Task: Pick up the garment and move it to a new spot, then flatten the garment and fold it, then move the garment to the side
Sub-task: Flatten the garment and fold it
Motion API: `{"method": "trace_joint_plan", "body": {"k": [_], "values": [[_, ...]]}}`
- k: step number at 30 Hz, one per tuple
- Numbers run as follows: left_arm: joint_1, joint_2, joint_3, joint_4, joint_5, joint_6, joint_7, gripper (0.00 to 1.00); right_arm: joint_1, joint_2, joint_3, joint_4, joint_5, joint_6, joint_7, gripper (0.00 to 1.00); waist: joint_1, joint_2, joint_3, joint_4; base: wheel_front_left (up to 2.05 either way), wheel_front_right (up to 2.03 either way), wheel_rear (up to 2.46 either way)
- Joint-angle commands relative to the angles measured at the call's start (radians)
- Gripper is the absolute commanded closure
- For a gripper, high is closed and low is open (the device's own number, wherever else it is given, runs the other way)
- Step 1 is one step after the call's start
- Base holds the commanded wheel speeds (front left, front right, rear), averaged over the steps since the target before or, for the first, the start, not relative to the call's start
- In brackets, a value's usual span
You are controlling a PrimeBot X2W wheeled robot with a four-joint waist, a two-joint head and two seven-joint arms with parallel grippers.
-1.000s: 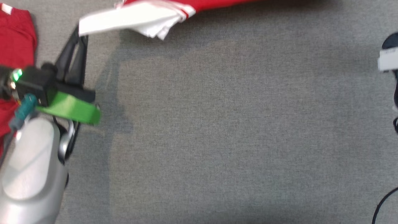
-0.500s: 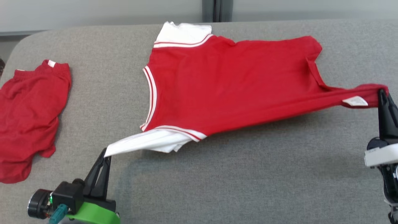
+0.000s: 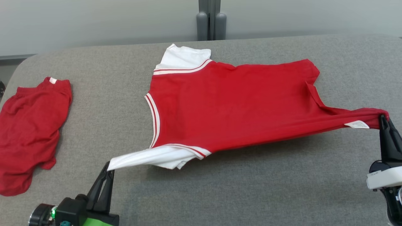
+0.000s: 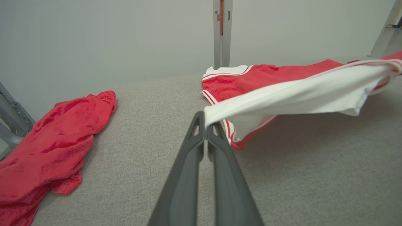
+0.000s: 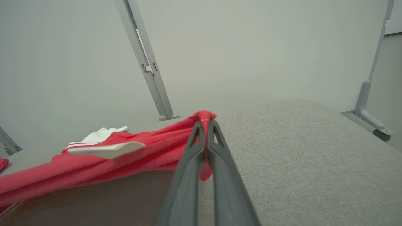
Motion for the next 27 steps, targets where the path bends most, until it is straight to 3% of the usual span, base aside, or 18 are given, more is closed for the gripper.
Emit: {"method": "trace_joint_plan", "body": {"k": [1,8,13,20,27], "values": [[-0.021,0.027,0.014,-0.021,0.016,0.002,-0.001,1.0,-0.002,-0.015,-0.018,-0.02,-0.005,-0.004,-0.003,1.0,0.0001,0.0,-0.017,-0.002,0.0,0.0,0.0],[-0.228,0.138,0.059,-0.196,0.048,-0.03,0.089,1.0,-0.12,-0.109,-0.025,-0.129,-0.022,-0.004,-0.003,1.0,0.0001,0.0,-0.044,0.001,0.0,0.0,0.0],[-0.514,0.228,0.065,-0.243,0.055,-0.078,0.215,1.0,-0.332,-0.217,0.035,-0.099,-0.013,-0.004,0.026,1.0,0.0001,0.0,-0.021,-0.006,0.0,0.0,0.0],[-0.955,0.281,-0.033,-0.106,0.023,-0.112,0.298,1.0,-0.725,-0.27,0.173,0.038,-0.023,-0.003,0.155,1.0,0.0001,0.0,0.117,-0.008,0.0,0.0,0.0],[-1.346,0.287,-0.186,0.174,0.007,-0.112,0.254,1.0,-1.099,-0.258,0.312,0.223,-0.11,-0.003,0.234,1.0,0.0001,0.0,0.336,0.022,0.0,0.0,0.0]]}}
